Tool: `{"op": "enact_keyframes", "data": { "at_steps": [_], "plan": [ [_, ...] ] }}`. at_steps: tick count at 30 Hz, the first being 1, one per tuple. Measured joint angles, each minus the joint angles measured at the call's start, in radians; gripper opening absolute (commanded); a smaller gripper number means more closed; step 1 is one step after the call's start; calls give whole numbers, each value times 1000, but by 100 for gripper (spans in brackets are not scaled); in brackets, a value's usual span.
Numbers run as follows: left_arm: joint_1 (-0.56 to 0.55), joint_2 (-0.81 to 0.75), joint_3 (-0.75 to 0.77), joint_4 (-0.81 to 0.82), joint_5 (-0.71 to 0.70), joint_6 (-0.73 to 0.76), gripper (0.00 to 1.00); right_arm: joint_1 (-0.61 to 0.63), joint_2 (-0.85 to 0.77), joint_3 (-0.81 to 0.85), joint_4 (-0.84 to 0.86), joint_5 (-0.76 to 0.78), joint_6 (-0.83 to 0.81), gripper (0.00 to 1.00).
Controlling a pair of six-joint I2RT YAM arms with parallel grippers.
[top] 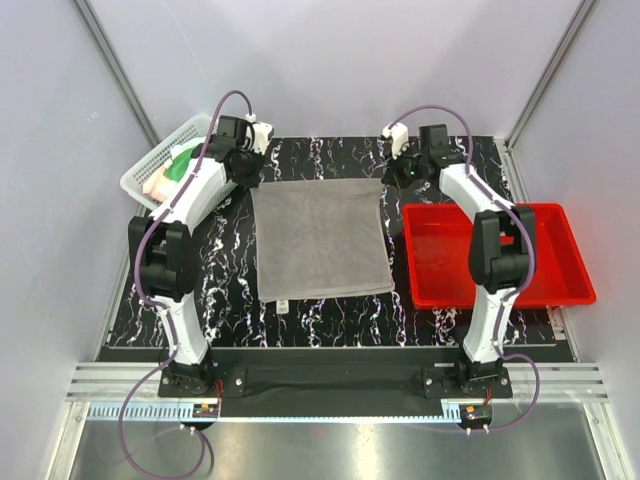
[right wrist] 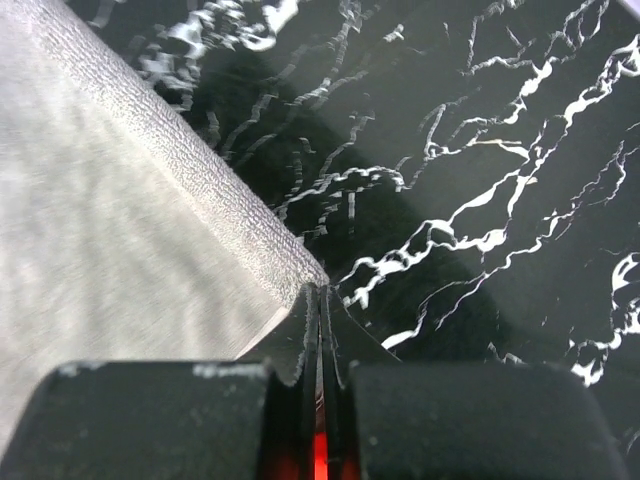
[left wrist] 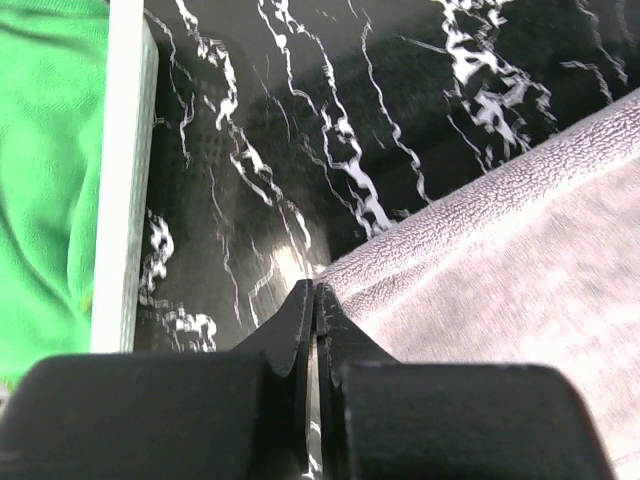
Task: Fold and stack the towels
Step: Fold the towel
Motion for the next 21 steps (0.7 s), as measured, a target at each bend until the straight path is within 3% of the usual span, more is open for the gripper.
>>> {"op": "enact_keyframes", "data": {
  "at_steps": [9,21],
  "plan": [
    [-5,-217,-188,18,19,-65,0,31,-293,-263,75,-5,37,0],
    [-65,-566,-541,29,58,-226,0,88,-636,-663,117,100,163,0]
  ]
}}
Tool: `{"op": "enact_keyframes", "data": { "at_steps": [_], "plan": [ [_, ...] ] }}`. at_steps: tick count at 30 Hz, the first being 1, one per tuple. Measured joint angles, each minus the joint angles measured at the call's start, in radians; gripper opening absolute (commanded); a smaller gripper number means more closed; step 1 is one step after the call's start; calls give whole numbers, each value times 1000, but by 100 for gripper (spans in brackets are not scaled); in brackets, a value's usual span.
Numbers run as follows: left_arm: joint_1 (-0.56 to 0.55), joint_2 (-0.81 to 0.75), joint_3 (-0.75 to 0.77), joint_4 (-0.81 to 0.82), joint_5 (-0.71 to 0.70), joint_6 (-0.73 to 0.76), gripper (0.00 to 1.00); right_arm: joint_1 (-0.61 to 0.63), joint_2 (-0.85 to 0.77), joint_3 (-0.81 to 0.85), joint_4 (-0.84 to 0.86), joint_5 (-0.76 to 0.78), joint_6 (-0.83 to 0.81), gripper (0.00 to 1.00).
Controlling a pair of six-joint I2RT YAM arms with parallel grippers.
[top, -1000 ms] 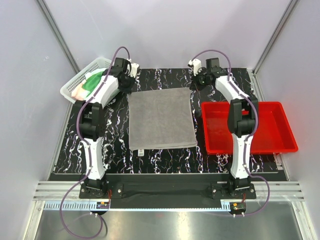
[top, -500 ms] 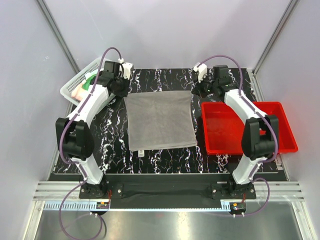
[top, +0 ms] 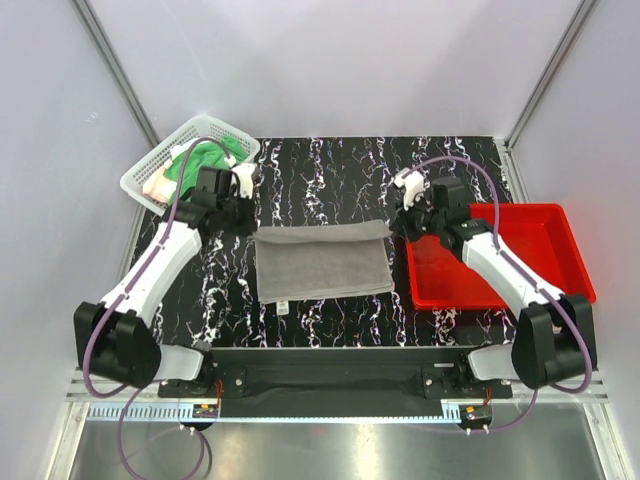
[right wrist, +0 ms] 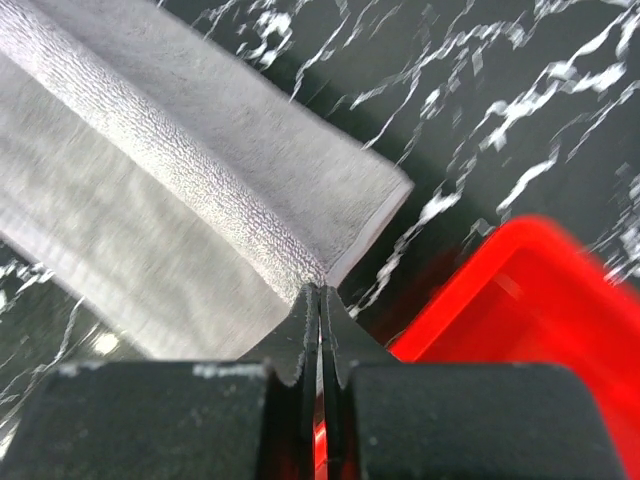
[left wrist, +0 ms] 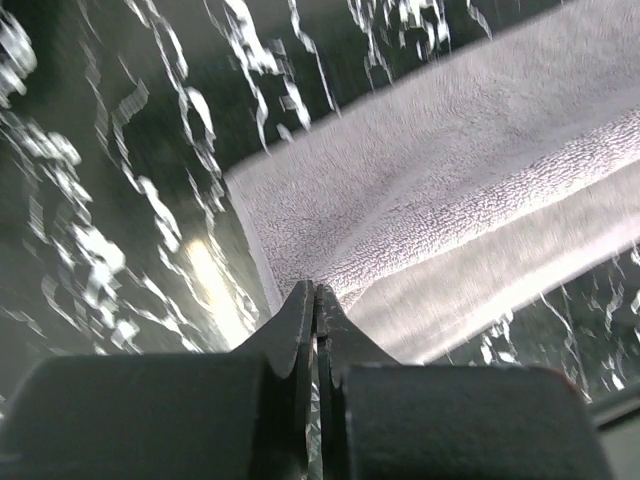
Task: Fold and stack the towels
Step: Fold the towel
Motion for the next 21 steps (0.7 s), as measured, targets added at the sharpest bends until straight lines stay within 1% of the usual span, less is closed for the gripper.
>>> {"op": "enact_keyframes", "data": {
  "at_steps": [7,15,19,20,21],
  "plan": [
    [-23,-148,-217,14,3,-101,0,62,-113,-146,-3,58,85,0],
    [-39,-215,-349,29,40,-179,0,79,-144,-196,-49,111,212,0],
    [-50,-218,-352,15,62,-189,5,83,-152,-200,-87,131,254,1],
    [-51,-218,-352,10,66,-190,8,83,-151,-200,-99,136,261,2],
    [-54,-219,-352,5,68,-189,10,83,-151,-200,-110,137,265,8]
  ]
}}
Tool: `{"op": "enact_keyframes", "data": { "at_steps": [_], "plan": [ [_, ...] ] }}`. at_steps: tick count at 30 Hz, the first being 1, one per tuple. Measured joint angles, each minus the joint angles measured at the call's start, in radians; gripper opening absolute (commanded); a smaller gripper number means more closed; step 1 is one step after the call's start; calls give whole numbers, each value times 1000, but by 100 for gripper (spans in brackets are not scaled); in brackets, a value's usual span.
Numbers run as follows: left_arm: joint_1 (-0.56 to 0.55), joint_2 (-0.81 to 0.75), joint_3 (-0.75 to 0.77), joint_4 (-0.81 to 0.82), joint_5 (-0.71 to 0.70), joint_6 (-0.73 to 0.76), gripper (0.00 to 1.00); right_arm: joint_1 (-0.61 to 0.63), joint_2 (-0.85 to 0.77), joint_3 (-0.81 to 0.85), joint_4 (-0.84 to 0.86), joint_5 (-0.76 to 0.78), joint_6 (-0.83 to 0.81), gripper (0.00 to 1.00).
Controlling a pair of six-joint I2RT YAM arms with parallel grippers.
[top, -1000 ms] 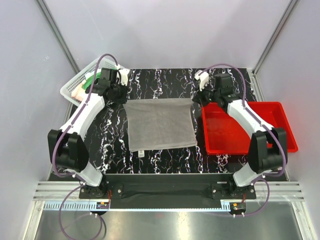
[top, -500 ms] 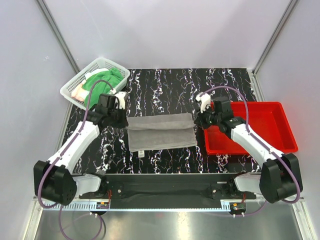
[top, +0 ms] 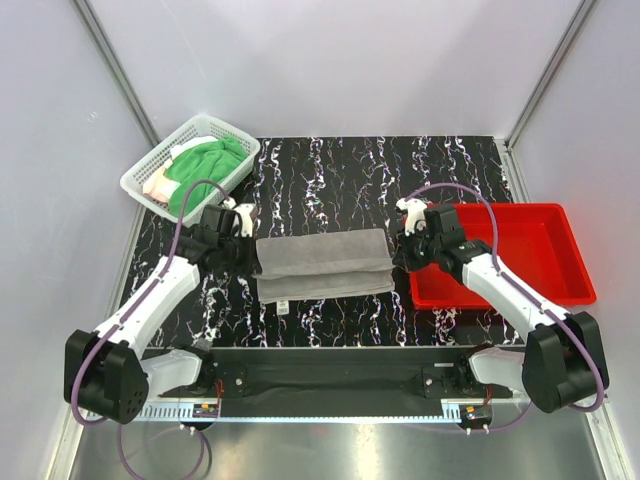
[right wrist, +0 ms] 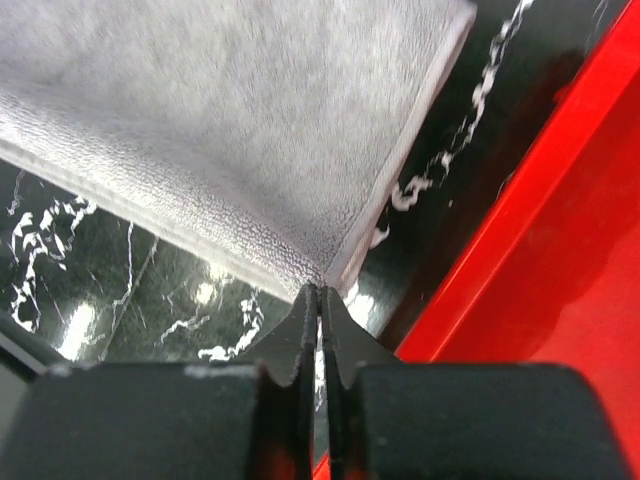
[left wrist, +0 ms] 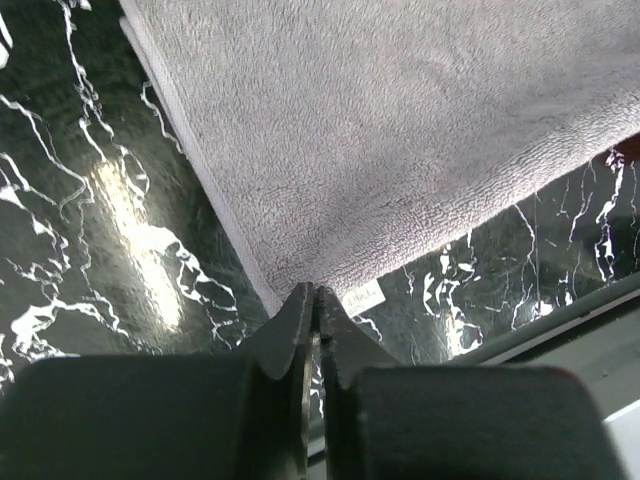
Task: Fold and stack the towels
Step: Fold the towel
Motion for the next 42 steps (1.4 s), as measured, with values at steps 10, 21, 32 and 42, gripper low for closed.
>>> {"op": "enact_keyframes", "data": {
  "at_steps": [10,21,32,42],
  "plan": [
    [-65,-4,83,-143,-61,1,37,0,13,71,-137,-8,43,31],
    [-64,66,79,-85,-72,-105,38,87,182,324,-209,53,262,19],
    [-72,137,-129,0,-70,-294,35,183,425,211,-246,221,455,16],
    [-50,59,-35,-52,-133,-346,52,209,403,230,-271,254,513,29]
  ]
}}
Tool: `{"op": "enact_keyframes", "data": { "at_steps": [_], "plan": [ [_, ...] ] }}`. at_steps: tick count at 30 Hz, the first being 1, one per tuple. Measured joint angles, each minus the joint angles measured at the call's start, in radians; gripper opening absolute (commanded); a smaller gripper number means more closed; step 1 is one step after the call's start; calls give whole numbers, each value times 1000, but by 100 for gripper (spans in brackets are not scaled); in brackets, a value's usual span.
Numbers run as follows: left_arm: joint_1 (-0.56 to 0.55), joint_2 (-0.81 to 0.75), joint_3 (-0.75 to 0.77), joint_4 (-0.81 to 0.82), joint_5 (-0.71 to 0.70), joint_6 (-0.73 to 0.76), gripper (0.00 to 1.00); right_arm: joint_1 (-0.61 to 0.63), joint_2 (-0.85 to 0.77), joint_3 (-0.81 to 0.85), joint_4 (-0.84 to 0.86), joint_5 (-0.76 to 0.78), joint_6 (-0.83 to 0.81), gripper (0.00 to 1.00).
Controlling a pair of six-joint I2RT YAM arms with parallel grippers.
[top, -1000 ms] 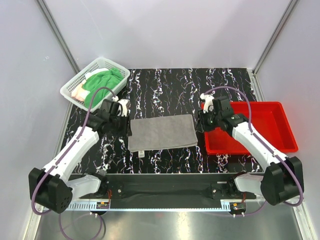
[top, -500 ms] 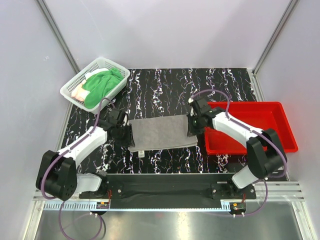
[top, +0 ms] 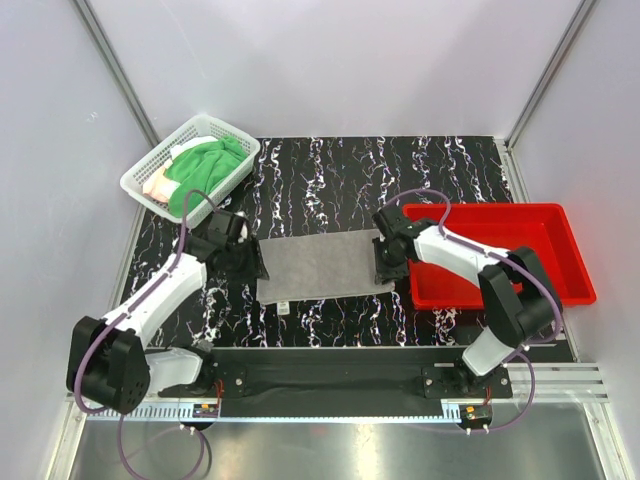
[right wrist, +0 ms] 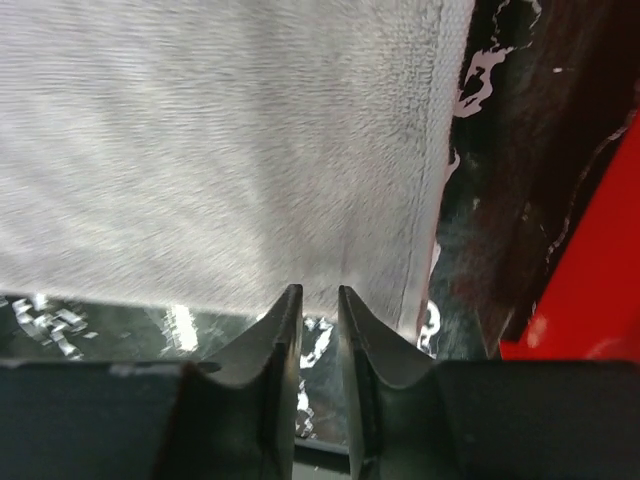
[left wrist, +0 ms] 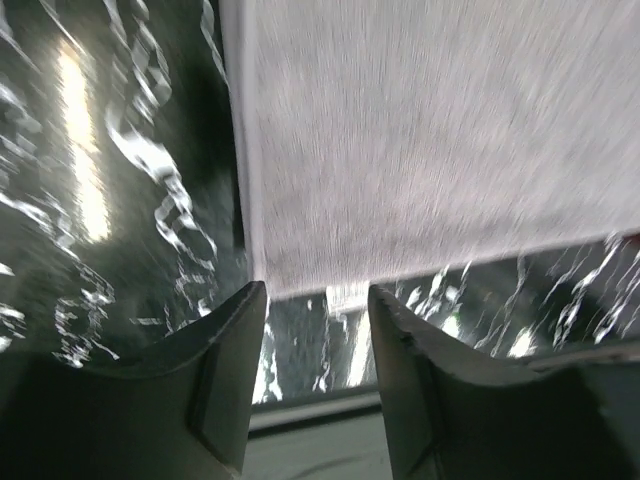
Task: Fold and stack the towels
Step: Fold the towel, then neatly place the folded towel into the bin
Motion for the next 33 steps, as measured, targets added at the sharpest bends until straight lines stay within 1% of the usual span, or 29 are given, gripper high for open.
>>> {"op": "enact_keyframes", "data": {
  "at_steps": [1,4,5,7,13,15,16,18,20,24,25,27,28,29,32,33],
  "plan": [
    [15,-3,12,8,-8,-3,55,1,-16,10,-11,0,1,30],
    [50,6,14,35,-10,-18,57,1,-54,45,-31,0,2,31],
    [56,17,11,45,-9,-24,57,1,-66,60,-38,1,1,29],
    [58,48,2,66,-9,-31,57,1,-83,85,-47,2,0,29],
    [58,127,-25,94,-10,-46,57,2,-93,121,-63,24,-12,30],
    [58,133,-40,103,-10,-55,52,2,-93,123,-70,26,-16,30],
    [58,137,-50,110,-10,-62,50,2,-93,123,-71,26,-18,28],
    [58,155,-69,131,-6,-74,47,2,-93,123,-71,26,-20,27],
    [58,184,-83,147,-4,-80,45,2,-93,124,-71,26,-21,27],
    [58,216,-92,173,12,-95,22,2,-93,128,-72,26,-21,29],
    [58,219,-92,177,14,-99,13,2,-93,129,-72,26,-21,30],
    [57,220,-91,179,15,-102,6,2,-93,131,-71,26,-21,31],
    [60,220,-88,175,14,-103,0,2,-93,131,-71,26,-20,31],
    [63,220,-85,170,12,-101,0,2,-93,131,-68,25,-17,31],
    [93,222,-72,146,-5,-89,0,2,-93,130,-45,9,-3,39],
    [108,222,-67,135,-18,-84,0,2,-93,130,-35,3,2,45]
  ]
}}
